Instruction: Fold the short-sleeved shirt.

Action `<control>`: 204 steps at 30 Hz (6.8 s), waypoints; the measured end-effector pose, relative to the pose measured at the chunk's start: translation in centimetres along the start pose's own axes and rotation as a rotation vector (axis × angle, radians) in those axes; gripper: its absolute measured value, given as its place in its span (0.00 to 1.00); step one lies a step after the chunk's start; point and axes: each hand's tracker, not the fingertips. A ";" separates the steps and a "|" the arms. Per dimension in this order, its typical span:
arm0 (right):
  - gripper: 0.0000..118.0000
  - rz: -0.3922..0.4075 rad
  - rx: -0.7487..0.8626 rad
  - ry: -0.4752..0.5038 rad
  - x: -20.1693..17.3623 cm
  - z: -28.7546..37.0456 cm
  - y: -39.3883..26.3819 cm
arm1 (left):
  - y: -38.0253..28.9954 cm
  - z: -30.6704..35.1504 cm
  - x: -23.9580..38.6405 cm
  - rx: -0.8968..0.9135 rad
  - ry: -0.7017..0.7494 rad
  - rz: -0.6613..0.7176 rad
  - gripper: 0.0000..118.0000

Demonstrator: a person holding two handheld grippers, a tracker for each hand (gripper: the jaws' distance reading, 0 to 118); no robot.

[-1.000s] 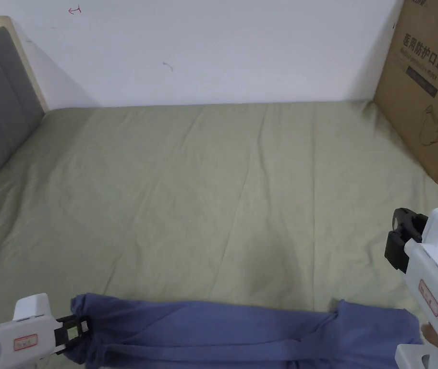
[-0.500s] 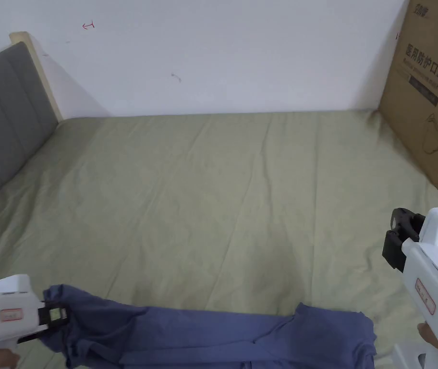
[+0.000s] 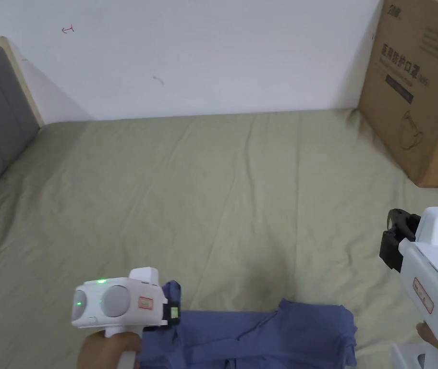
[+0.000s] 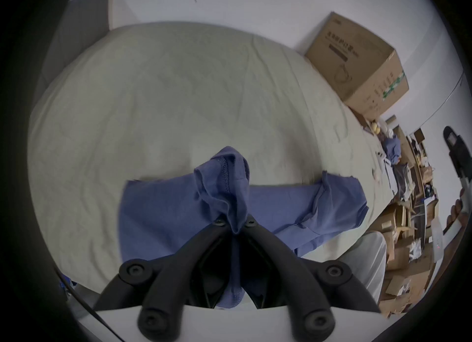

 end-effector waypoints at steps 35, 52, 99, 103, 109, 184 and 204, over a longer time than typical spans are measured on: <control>0.00 0.001 0.013 0.023 -0.4 0.5 0.9 | -2.9 4.0 -2.4 0.357 0.146 -0.061 0.00; 0.00 -0.013 -0.032 -0.007 1.3 0.3 -0.5 | -6.6 -6.5 4.0 0.114 0.130 -0.309 0.00; 0.00 0.010 -0.075 0.044 -2.5 -1.9 -0.3 | -2.9 -1.4 -16.9 0.044 -0.302 0.291 0.79; 0.00 0.014 -0.084 0.035 -2.2 -2.2 -0.5 | -3.1 -2.9 -16.3 -0.025 -0.313 0.254 0.43; 0.00 0.012 -0.092 0.030 -1.8 -2.4 -0.8 | -4.1 -2.6 -14.1 -0.007 -0.316 0.242 0.15; 0.00 -0.037 -0.033 0.028 2.4 0.8 -0.1 | -1.6 2.9 9.6 0.439 0.105 -0.289 0.58; 0.00 -0.026 -0.061 0.014 3.5 0.5 -0.8 | -6.9 -5.9 12.4 0.247 -0.051 -0.296 0.00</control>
